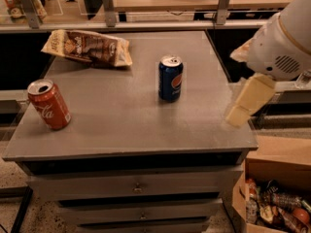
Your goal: Move pepsi can near brown chip bag
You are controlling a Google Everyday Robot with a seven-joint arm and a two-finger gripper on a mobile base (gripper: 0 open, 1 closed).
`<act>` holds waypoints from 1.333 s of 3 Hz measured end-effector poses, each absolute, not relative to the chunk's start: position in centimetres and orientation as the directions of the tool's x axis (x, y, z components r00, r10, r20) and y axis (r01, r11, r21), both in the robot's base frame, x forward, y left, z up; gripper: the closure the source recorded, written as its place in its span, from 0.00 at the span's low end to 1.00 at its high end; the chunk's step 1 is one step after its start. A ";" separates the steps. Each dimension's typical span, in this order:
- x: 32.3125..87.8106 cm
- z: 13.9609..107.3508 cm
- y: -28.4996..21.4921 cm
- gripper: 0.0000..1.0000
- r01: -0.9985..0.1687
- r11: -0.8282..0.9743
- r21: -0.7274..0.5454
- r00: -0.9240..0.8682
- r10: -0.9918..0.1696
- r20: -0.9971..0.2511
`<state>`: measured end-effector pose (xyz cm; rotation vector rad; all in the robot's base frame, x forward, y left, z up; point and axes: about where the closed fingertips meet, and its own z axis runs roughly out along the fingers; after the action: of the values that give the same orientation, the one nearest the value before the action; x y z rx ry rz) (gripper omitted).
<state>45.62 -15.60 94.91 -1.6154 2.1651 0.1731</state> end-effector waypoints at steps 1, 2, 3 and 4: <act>47.6 92.8 -10.7 0.00 -0.947 0.319 -0.037 -0.250 -0.806 -0.536; 50.6 91.8 -6.4 0.00 -0.949 0.312 0.047 -0.269 -0.722 -0.638; 50.6 91.8 -6.4 0.00 -0.949 0.312 0.047 -0.269 -0.722 -0.638; 51.1 91.8 -6.6 0.00 -0.945 0.325 0.041 -0.272 -0.709 -0.651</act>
Offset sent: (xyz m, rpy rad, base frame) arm 0.0841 0.1304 -0.0358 0.4604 0.1388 0.0240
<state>51.07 -6.62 91.75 -1.4506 2.0665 0.5852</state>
